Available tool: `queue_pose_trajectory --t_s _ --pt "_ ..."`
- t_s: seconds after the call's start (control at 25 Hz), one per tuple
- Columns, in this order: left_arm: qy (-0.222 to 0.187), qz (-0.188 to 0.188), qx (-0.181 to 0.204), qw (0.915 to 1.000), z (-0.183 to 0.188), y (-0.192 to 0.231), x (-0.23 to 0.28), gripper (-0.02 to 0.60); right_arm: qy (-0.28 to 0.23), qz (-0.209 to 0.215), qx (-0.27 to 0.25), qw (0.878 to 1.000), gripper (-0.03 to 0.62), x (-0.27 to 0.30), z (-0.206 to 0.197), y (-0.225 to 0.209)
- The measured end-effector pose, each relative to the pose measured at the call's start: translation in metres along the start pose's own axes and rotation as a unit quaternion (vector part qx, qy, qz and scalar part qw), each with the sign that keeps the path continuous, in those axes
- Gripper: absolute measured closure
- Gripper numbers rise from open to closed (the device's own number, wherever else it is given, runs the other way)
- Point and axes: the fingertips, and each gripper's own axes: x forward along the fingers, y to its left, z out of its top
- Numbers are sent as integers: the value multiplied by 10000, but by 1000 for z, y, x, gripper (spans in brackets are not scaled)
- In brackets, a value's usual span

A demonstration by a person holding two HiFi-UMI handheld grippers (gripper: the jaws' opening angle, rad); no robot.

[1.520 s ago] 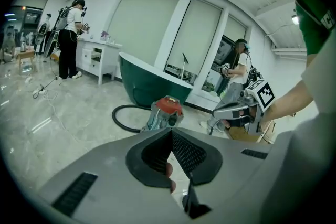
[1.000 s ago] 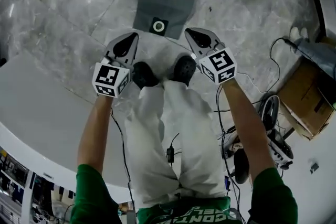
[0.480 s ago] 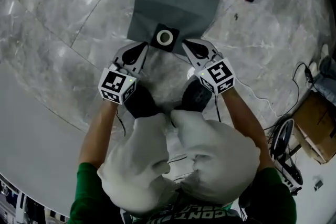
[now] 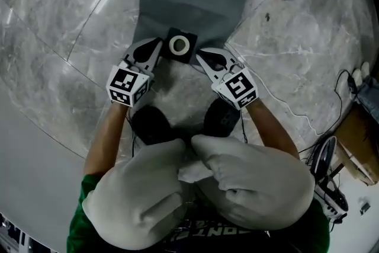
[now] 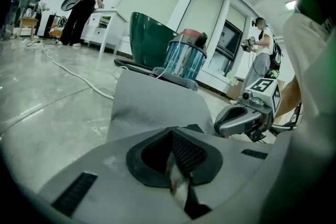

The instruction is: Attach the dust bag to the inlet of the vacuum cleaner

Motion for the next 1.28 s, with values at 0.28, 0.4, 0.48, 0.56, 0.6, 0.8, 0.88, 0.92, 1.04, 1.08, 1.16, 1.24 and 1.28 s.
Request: queue_pose_trajectory --t_s 0.28,0.4,0.48,0.56,0.6,0.8,0.88,0.92,1.04,1.08,1.16,1.24,1.28 --pt "162 35 -102 9998 -7 0 3 581 159 36 -482 9987 586 6 -2 16" --pt "340 -4 -100 9994 -14 -3 6 581 294 113 -739 9968 569 9 -11 24" --pt "432 -27 -73 9990 -17 -4 7 581 407 162 -931 9947 511 11 -16 28" --pt "536 -50 -58 9985 -20 -4 9 581 503 165 -1198 9914 484 13 -22 32" --pt "585 -56 -67 9982 -21 -4 10 581 553 148 -1380 9888 479 15 -24 33" --pt "783 -70 -77 9969 -24 -4 13 581 831 -147 -2200 9718 476 24 -36 34" --pt "817 -88 -60 9966 -24 -5 14 581 858 -315 -2361 9674 476 25 -36 32" --pt "825 -98 -48 9965 -24 -5 14 581 845 -387 -2404 9662 476 25 -35 31" --pt "864 -137 -15 9962 -25 -7 15 581 661 -529 -2451 9658 476 23 -28 32" --pt "879 -147 -9 9960 -25 -7 15 581 563 -562 -2441 9665 476 21 -24 33" --pt "886 -154 -2 9959 -24 -7 15 581 384 -622 -2392 9682 477 19 -15 35" --pt "859 -149 -8 9962 -23 -7 14 581 254 -709 -2371 9686 477 17 -7 36" --pt "840 -147 -17 9964 -22 -7 13 581 211 -778 -2401 9674 477 16 -4 35"
